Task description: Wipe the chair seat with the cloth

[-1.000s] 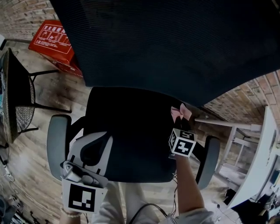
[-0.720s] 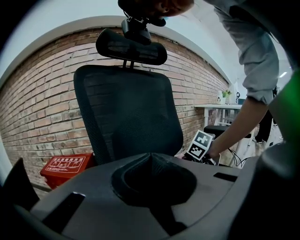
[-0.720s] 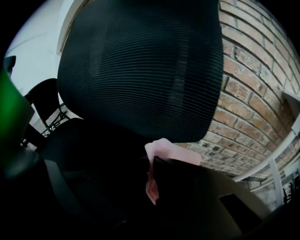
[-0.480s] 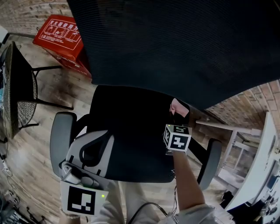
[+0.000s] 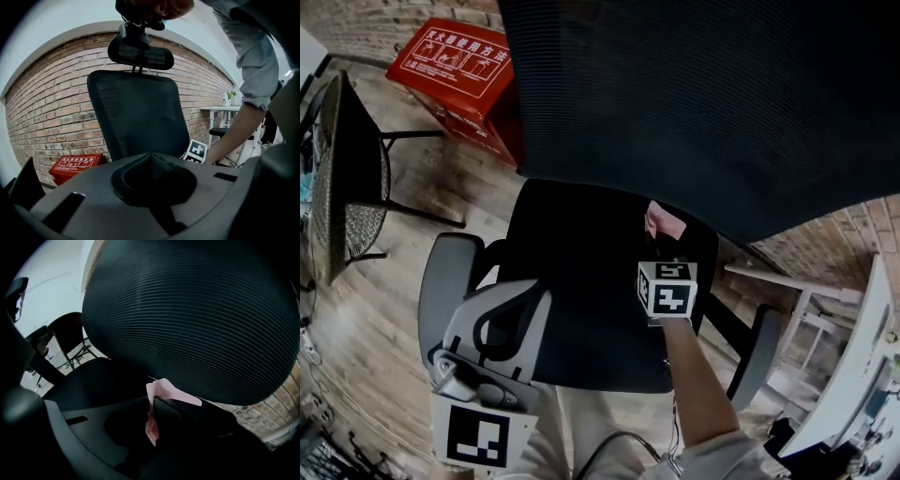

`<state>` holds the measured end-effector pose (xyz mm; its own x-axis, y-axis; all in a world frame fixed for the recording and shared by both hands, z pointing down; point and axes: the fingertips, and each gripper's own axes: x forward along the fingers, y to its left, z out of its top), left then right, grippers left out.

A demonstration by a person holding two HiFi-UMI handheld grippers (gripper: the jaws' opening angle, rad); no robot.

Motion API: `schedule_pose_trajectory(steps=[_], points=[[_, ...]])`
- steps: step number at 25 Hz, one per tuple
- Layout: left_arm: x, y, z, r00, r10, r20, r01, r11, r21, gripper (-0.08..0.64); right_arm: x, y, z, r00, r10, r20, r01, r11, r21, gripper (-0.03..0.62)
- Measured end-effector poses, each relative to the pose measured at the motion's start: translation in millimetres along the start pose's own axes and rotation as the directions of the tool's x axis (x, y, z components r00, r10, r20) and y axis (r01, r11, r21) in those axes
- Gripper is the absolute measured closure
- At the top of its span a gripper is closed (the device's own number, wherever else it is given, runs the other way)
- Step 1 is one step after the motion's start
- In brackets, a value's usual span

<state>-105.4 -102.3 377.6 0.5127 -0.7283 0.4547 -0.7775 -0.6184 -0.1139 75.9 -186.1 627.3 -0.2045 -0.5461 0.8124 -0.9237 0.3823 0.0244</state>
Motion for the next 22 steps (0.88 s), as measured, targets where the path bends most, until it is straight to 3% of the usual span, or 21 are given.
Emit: schedule_pose_trajectory(steps=[11,22], points=[[-16.6,5.3,-2.3,1.000,0.020,0.022,-0.020,0.999,-0.031,0.541,21.9,81.6,38.8,0.989,0.147,0.033,-0.142,0.982,-0.122,0.537],[-31.1,12.3,-4.9,0.998,0.052,0.043,-0.050,0.998,-0.043,0.541,26.2,170.3,69.4,0.947,0.319,0.043,-0.297,0.917,-0.265,0.537]])
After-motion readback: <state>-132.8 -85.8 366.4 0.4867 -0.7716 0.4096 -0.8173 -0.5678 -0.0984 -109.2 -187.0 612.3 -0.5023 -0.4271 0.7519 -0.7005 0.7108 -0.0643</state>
